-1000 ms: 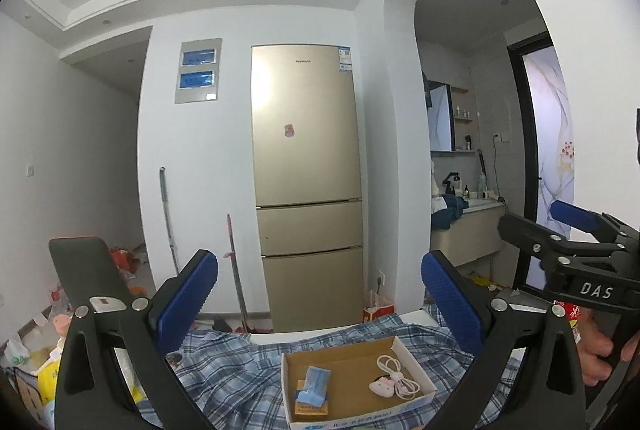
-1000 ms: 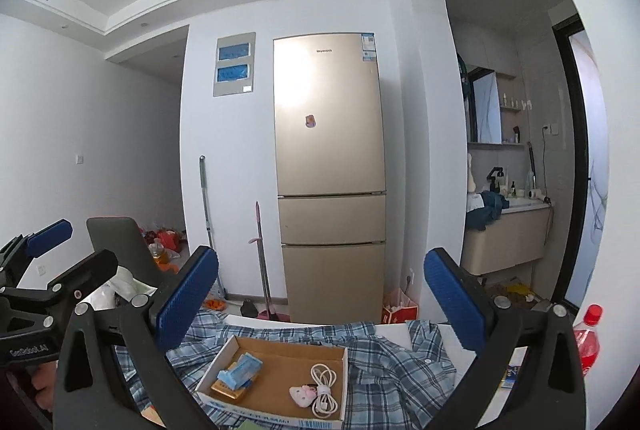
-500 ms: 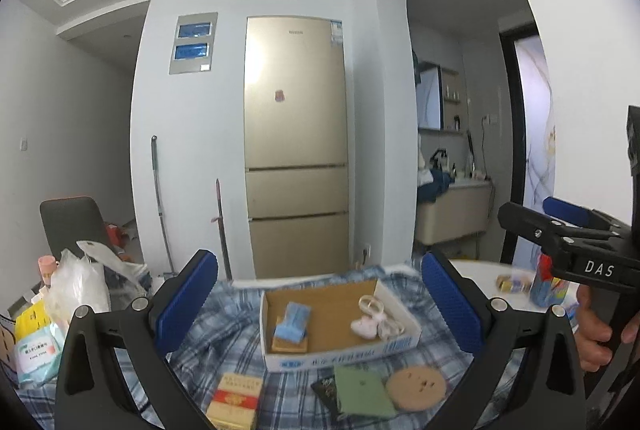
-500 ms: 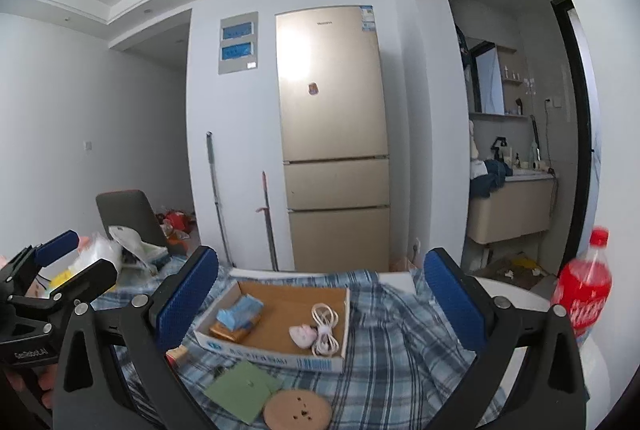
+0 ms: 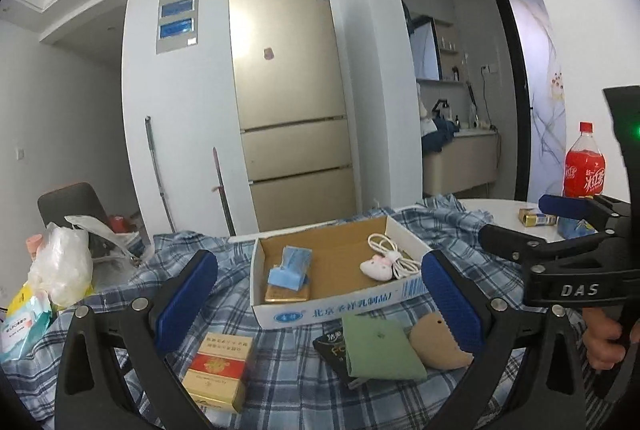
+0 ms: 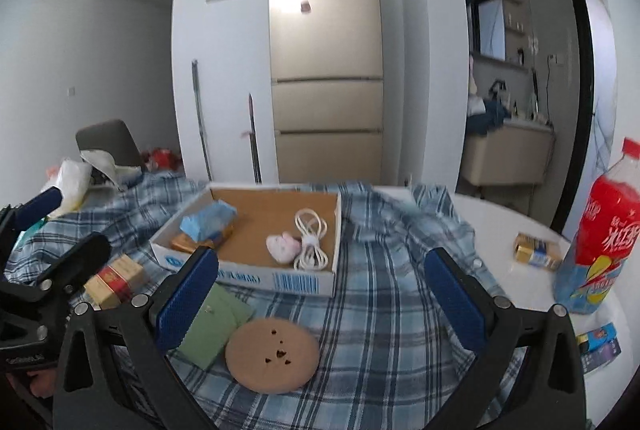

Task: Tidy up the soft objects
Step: 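Withdraw both grippers up from the box, then grasp the green felt pouch with the left gripper and lift it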

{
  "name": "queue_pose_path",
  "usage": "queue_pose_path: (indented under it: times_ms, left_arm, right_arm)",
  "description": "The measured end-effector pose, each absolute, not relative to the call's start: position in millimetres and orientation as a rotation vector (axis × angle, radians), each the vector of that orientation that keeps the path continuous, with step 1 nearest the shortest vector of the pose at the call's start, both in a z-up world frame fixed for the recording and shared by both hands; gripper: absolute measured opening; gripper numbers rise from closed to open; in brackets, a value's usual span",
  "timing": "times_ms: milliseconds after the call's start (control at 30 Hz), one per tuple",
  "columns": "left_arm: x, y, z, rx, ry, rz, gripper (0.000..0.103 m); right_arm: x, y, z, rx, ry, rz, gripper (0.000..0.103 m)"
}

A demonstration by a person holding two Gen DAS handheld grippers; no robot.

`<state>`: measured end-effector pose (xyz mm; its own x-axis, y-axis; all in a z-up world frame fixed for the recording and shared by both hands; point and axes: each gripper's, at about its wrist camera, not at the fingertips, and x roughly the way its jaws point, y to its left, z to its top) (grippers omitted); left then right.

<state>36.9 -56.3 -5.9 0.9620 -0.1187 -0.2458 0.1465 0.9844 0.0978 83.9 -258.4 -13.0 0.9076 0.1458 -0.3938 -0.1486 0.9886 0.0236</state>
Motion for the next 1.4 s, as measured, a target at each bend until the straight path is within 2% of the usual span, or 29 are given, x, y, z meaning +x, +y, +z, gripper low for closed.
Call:
queue_pose_path:
  times_ms: [167, 567, 767, 1100, 1233, 1400]
  left_arm:
    - [39, -50, -8, 0.086, 0.269, -0.134, 0.103]
    - [44, -49, -11, 0.086, 0.298, -0.138, 0.103]
    - [63, -60, -24, 0.135, 0.439, -0.197, 0.103]
    - [83, -113, -66, 0.383, 0.679, -0.311, 0.103]
    - [85, -127, -79, 0.468, 0.732, -0.293, 0.095]
    - [93, -126, -86, 0.472, 0.786, -0.275, 0.094]
  right_arm:
    - [93, -268, -20, 0.052, 0.483, 0.171, 0.103]
    - [94, -263, -22, 0.039, 0.505, 0.165, 0.103]
    - [97, -257, -24, -0.001, 0.532, 0.132, 0.103]
    - [105, -257, -32, -0.022, 0.596, 0.093, 0.103]
    - [107, -258, -34, -0.017, 0.615, 0.086, 0.103]
    - [109, -260, -36, -0.006, 0.631, 0.080, 0.103]
